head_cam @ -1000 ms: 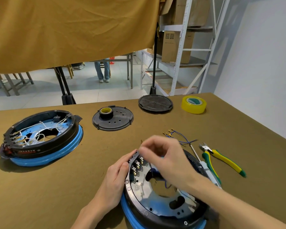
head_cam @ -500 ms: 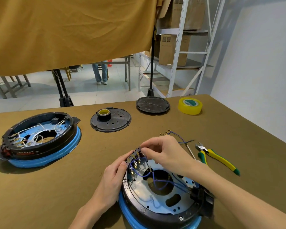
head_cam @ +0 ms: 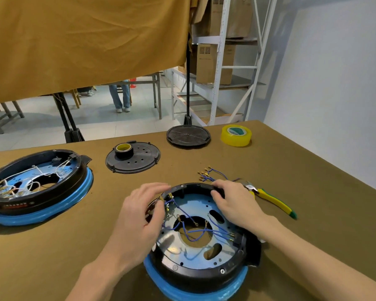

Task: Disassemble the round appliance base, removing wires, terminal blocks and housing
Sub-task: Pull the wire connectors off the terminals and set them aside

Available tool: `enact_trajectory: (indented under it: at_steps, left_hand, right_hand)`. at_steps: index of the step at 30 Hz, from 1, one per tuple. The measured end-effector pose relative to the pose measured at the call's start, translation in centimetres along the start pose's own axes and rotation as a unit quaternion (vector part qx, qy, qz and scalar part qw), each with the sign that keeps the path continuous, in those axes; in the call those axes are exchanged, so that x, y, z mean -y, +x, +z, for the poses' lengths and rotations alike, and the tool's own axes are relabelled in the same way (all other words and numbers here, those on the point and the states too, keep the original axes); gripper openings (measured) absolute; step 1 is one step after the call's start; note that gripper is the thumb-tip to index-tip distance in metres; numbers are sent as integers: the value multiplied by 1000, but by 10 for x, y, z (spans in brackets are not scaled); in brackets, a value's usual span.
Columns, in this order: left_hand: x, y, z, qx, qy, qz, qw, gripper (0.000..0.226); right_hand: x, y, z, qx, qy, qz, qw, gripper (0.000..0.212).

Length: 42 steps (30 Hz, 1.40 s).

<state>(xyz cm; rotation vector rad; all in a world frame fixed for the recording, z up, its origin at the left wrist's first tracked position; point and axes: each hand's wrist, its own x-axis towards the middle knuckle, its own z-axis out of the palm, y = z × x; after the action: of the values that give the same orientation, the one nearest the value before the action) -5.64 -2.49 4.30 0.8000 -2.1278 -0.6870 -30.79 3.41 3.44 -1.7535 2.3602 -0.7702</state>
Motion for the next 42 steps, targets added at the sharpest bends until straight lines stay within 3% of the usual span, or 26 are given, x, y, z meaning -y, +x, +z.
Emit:
enact_trajectory:
  at_steps: [5,12,17,21,28,42]
  left_hand:
    - [-37,18,26,193,86,126,969,34]
    - [-40,41,59,280,109,103,948,5]
    - [-34,38,63,264,116,122,950,17]
    - [-32,34,64,240,135,144,950,5]
    - [-30,34,66,188,161,172,954,5]
    - [-37,32,67,185,255,235,919,15]
  right_hand:
    - [6,22,3,21,103,6,994,15]
    - [7,27,7,24,140,11,990,23]
    - [8,33,8,36,124,17,992,29]
    - [8,37,10,32,130,2,991,29]
    - [6,42,15,25,142,-11,989,31]
    - [0,42,18,12,151,-9,988,31]
